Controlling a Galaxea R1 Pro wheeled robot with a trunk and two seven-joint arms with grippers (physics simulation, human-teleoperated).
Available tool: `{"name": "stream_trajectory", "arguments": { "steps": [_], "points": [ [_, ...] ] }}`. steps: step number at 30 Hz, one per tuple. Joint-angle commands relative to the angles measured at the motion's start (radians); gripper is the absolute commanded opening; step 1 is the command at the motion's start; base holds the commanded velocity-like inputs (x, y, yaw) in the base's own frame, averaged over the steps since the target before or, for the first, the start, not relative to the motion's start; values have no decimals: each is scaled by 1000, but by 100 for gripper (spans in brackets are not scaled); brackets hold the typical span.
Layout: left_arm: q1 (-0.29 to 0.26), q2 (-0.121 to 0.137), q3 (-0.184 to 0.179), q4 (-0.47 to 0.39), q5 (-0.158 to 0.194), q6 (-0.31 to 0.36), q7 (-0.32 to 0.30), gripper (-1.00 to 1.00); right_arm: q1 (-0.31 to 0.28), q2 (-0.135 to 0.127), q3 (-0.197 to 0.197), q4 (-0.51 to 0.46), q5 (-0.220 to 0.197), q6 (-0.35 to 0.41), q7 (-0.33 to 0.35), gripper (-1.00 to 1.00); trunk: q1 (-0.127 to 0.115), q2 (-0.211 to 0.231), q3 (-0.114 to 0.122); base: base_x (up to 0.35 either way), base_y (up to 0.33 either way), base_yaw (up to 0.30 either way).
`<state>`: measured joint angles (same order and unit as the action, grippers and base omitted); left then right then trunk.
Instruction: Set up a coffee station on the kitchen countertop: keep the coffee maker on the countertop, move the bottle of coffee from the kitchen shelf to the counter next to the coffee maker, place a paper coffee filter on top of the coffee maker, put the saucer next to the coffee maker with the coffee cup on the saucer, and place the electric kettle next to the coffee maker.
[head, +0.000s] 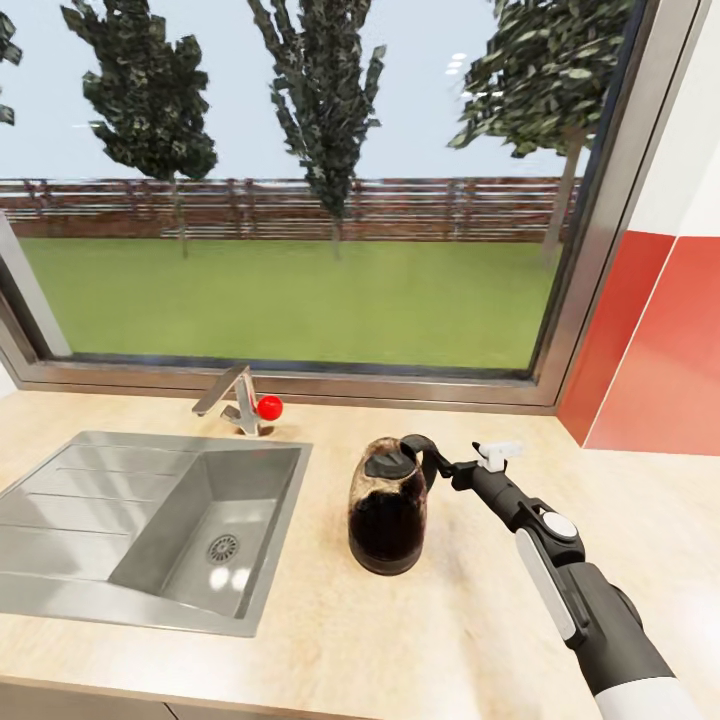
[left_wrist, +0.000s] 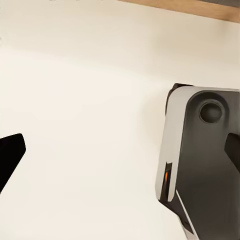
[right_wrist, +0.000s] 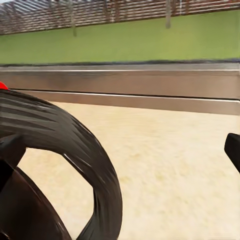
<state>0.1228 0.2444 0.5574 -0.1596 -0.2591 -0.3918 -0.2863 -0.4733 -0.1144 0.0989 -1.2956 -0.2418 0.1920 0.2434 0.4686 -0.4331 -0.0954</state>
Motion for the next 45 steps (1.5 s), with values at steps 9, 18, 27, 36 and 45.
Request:
{"name": "stream_trajectory", "arguments": {
  "steps": [9, 18, 27, 36, 45],
  "points": [
    [0, 1, 9, -1, -8, -2, -5, 100, -1, -1, 1, 2, -9, 6, 0, 100, 1, -2, -2, 72, -28, 0],
    [1, 1, 9, -1, -7, -2, -5, 100, -1, -1, 1, 37, -8, 6, 0, 100, 1, -2, -2, 2, -1, 0],
    [1, 0, 9, -1, -6, -2, -5, 100, -1, -1, 1, 46, -8, 6, 1, 100, 1, -2, -2, 0, 0, 0],
    [1, 0, 9, -1, -6, -2, -5, 100, -1, 0, 2, 54, -8, 6, 2, 100, 1, -2, -2, 0, 0, 0],
    [1, 0, 9, -1, -6, -2, -5, 100, -1, 1, 4, 61, -8, 6, 2, 100, 1, -2, -2, 0, 0, 0]
  ]
}}
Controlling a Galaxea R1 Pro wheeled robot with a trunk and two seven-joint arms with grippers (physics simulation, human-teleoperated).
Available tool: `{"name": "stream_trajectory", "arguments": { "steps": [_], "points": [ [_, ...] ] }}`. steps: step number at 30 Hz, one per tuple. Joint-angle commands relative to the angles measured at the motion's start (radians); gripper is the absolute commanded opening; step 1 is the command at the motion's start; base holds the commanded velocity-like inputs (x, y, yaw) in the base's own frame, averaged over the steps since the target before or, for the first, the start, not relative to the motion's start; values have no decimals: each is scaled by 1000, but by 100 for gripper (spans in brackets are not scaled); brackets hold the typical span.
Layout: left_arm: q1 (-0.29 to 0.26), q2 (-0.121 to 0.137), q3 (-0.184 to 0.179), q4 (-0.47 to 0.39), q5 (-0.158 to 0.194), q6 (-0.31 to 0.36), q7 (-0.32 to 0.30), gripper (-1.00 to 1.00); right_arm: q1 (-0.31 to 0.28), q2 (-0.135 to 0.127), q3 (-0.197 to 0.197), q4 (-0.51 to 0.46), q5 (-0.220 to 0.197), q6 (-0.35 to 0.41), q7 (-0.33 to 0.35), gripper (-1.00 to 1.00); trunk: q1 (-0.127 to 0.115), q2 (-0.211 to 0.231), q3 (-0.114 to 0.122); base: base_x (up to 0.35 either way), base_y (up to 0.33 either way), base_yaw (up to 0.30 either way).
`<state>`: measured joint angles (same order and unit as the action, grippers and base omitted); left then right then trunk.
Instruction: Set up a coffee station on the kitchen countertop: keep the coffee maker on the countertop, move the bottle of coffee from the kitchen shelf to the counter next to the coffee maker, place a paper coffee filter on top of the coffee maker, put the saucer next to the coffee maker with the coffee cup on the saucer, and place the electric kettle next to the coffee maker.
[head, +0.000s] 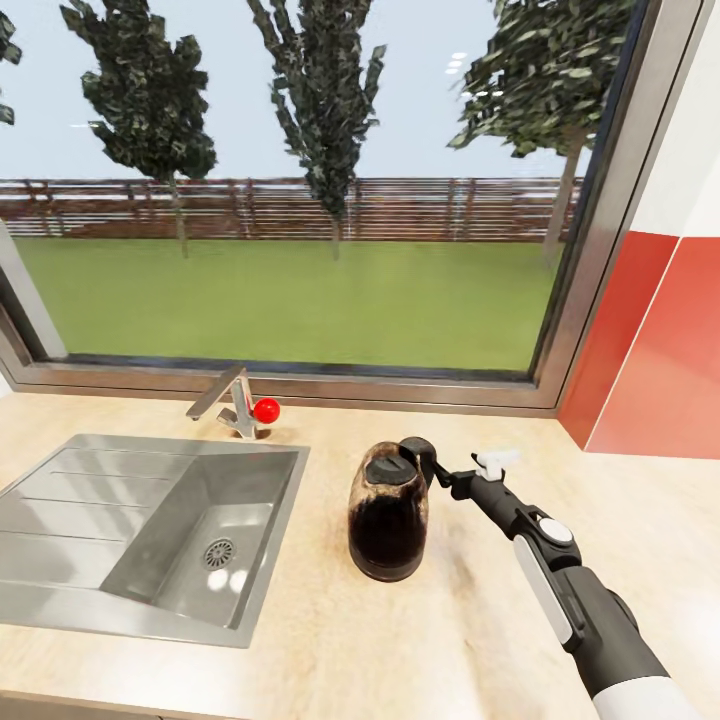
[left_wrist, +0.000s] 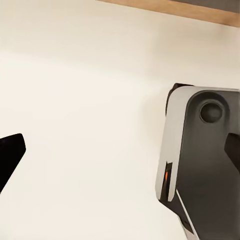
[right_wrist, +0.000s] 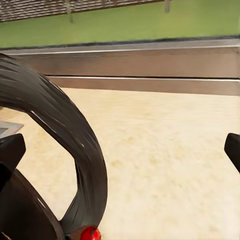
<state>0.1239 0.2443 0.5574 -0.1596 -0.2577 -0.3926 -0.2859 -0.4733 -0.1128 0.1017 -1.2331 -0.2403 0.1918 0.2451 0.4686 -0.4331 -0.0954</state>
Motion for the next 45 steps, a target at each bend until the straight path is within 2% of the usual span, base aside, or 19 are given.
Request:
{"name": "stream_trajectory", "arguments": {
  "steps": [1, 7, 12, 16, 45],
  "points": [
    [0, 0, 9, -1, -8, -2, -6, 100, -1, -1, 1, -1, -10, 6, 0, 100, 1, -2, -2, 0, 0, 0],
    [-1, 0, 9, -1, -8, -2, -6, 100, -1, -1, 2, 19, -10, 6, 0, 100, 1, -2, -2, 0, 0, 0],
    [-1, 0, 9, -1, -8, -2, -6, 100, -1, -1, 41, 32, -10, 5, 0, 100, 1, -2, -2, 101, 0, 0],
    [-1, 0, 9, -1, -8, -2, -6, 100, -1, -1, 52, 34, -10, 5, 0, 100, 1, -2, -2, 142, 0, 0],
    [-1, 0, 9, -1, -8, -2, -6, 100, -1, -1, 55, 34, -10, 5, 0, 100, 1, -2, -2, 35, 4, 0]
  ]
}}
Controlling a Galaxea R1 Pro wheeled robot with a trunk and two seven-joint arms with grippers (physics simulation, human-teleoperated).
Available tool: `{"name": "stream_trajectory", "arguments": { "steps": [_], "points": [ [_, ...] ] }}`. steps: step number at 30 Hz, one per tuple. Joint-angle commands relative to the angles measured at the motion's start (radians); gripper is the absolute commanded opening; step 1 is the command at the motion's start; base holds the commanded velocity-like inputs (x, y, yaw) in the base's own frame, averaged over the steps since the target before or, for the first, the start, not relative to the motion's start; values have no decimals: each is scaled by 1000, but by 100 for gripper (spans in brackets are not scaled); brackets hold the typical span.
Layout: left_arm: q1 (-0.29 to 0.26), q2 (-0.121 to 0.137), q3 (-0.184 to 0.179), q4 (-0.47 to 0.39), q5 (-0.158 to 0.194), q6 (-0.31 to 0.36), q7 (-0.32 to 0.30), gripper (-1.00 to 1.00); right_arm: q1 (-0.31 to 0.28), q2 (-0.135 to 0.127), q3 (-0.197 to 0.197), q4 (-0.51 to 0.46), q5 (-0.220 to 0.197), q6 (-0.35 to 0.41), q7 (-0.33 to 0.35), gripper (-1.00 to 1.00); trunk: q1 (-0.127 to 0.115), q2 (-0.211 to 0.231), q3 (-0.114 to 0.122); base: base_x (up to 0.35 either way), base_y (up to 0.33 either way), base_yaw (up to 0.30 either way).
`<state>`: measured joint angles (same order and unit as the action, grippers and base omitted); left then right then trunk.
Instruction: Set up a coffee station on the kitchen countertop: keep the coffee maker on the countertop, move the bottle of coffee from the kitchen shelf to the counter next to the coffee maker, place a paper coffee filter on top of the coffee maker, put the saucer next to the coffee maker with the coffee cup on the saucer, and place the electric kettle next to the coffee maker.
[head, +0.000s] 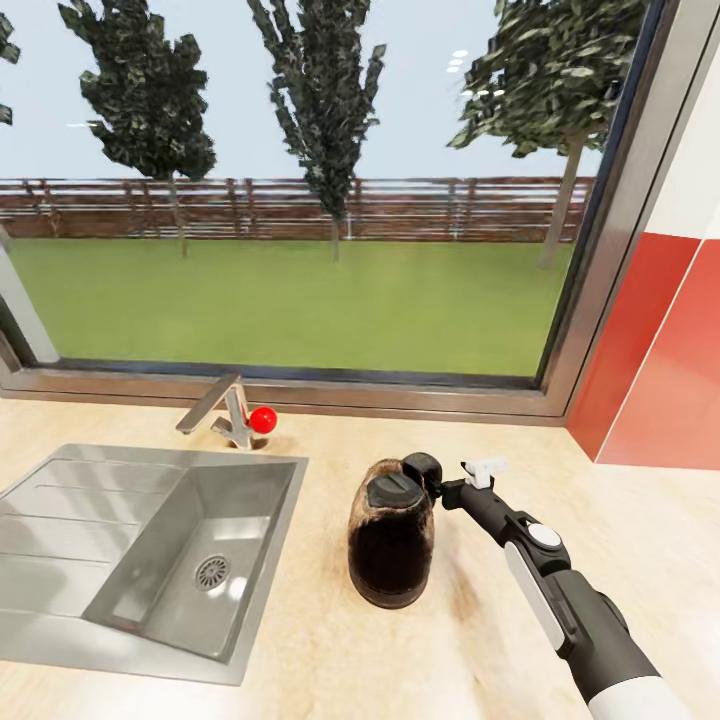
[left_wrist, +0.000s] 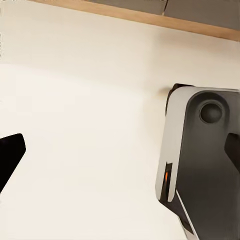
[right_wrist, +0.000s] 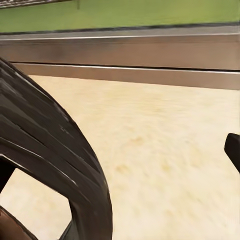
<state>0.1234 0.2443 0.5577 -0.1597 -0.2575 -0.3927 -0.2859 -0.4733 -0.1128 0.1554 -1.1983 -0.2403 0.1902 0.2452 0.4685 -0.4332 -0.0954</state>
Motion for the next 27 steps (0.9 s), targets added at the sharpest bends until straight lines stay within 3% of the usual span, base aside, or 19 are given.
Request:
{"name": "stream_trajectory", "arguments": {
  "steps": [1, 13, 14, 27],
  "points": [
    [0, 0, 9, -1, -8, -2, -6, 100, -1, -1, 1, -1, -10, 6, 0, 100, 1, -2, -2, 87, 124, 0],
    [0, 0, 8, -1, -8, -2, -6, 100, -1, -1, 1, -1, -10, 5, 0, 100, 1, -2, -2, 21, 24, 0],
    [0, 0, 8, -1, -8, -2, -6, 100, -1, -1, 1, -1, -10, 5, 0, -100, 1, -2, -2, 0, 0, 0],
    [0, 0, 8, -1, -8, -2, -6, 100, -1, -2, 1, -1, -10, 3, 0, -100, 1, -2, -2, 0, 0, 0]
  ]
}}
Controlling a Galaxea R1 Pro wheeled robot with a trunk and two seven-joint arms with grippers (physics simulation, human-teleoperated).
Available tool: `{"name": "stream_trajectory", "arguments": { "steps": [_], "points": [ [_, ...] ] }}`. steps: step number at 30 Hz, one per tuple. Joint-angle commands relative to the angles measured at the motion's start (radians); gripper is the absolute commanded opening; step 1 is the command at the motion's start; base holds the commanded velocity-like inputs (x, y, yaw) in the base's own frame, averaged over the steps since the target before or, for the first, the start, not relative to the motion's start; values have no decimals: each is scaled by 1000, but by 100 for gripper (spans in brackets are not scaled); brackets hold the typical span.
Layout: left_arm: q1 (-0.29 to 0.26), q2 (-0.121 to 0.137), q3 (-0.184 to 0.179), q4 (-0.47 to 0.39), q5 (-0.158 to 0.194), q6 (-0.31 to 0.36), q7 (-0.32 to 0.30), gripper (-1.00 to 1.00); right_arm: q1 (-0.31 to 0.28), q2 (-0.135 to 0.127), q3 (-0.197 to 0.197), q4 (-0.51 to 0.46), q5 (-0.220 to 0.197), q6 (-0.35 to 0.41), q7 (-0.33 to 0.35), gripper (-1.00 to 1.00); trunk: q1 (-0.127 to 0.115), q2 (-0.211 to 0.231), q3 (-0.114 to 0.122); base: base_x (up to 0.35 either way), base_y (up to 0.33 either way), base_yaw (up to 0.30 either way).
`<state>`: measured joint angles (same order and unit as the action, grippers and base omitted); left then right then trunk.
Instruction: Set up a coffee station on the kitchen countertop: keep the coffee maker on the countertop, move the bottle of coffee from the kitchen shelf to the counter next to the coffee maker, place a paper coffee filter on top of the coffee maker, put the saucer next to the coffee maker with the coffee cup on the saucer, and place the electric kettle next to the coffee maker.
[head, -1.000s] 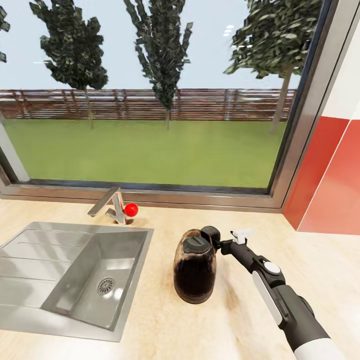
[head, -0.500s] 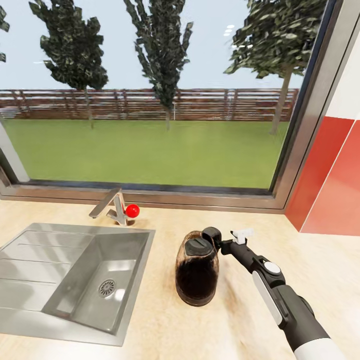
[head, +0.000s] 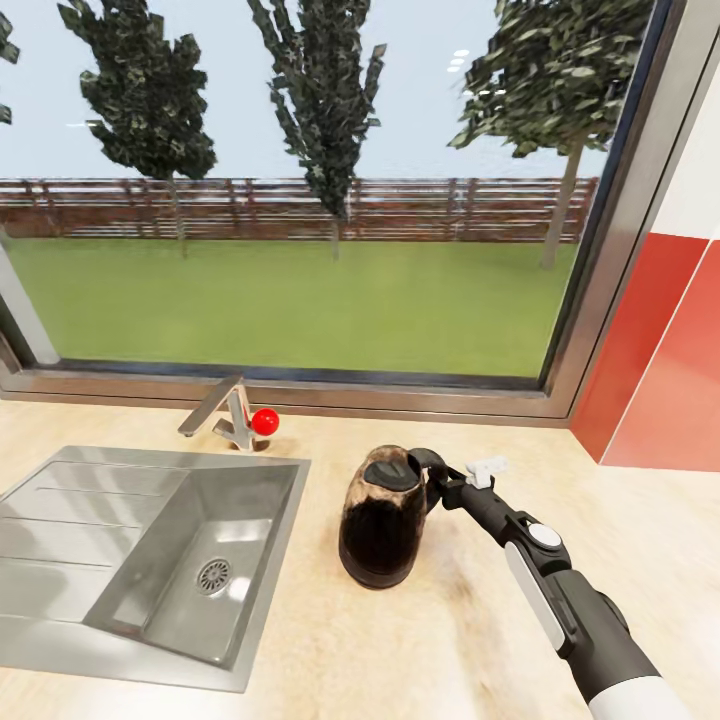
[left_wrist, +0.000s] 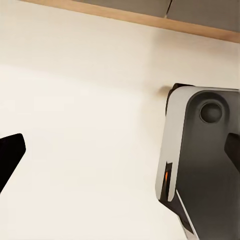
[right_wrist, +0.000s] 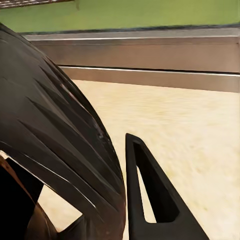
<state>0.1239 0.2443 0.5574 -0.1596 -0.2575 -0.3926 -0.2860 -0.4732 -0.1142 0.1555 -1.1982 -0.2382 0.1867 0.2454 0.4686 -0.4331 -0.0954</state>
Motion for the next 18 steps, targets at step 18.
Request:
{"name": "stream_trajectory", "arguments": {
  "steps": [18],
  "points": [
    [0, 0, 9, -1, -8, -5, -6, 100, -1, 1, 1, -3, -13, 8, -1, -100, 1, -2, -2, 0, 0, 0]
  ]
}}
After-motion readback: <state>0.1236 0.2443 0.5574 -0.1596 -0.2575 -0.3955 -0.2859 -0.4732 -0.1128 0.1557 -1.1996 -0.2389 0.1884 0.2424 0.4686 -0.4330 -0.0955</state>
